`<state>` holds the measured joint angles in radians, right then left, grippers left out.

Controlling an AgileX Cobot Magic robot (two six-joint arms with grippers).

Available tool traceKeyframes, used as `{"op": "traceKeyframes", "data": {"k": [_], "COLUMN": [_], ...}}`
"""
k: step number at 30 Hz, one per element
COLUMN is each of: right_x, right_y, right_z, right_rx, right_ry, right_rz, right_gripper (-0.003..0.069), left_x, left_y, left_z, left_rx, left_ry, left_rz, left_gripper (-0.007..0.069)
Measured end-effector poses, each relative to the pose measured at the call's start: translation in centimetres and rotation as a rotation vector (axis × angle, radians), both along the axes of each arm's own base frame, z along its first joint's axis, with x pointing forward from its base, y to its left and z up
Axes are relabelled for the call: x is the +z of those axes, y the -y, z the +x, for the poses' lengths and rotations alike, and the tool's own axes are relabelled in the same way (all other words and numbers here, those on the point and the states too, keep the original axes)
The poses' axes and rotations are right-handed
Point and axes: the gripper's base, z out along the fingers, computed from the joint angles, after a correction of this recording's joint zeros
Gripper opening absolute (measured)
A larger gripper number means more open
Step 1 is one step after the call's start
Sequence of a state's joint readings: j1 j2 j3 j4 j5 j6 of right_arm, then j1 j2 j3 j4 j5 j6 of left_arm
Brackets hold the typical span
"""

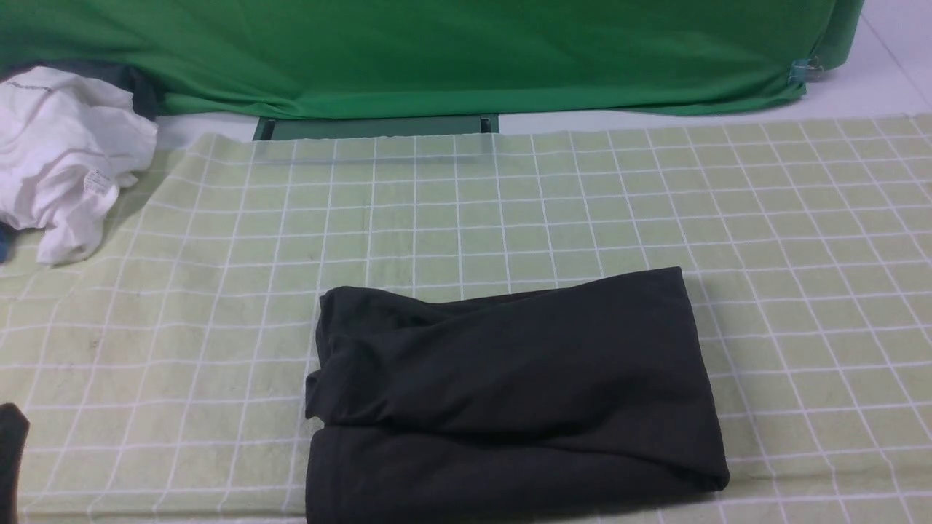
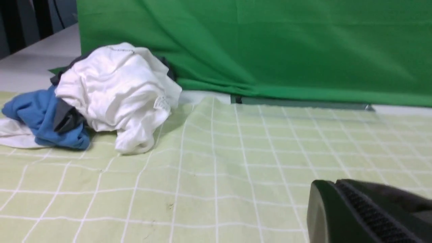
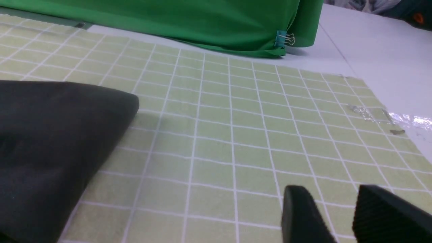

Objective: Fold a long-sleeved shirt over a green coffee tablecloth.

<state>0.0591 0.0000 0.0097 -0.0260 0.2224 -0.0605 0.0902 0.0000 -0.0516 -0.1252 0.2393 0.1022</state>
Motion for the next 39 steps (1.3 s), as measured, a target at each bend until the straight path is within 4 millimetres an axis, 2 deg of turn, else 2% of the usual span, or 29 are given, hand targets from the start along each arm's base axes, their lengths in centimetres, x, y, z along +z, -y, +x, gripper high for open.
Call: {"op": "traceKeyframes", "data": {"k": [9,39], "right_x": [0.0,0.0], "right_y": [0.0,0.0], "right_z": [0.0,0.0], "right_rx": [0.0,-0.001], "right_ry": [0.0,0.0], "right_rz": [0.0,0.003], "right_gripper": [0.0239,0.0239], "left_x": [-1.5,-1.8], "left_y": [0.2,0.1], "left_z": [0.3,0.2], "left_rx": [-0.048,-0.045], "left_ry": [-0.018,-0.045], "left_rz": [0.024,0.021], "left_gripper": [0.0015,0.0015]}}
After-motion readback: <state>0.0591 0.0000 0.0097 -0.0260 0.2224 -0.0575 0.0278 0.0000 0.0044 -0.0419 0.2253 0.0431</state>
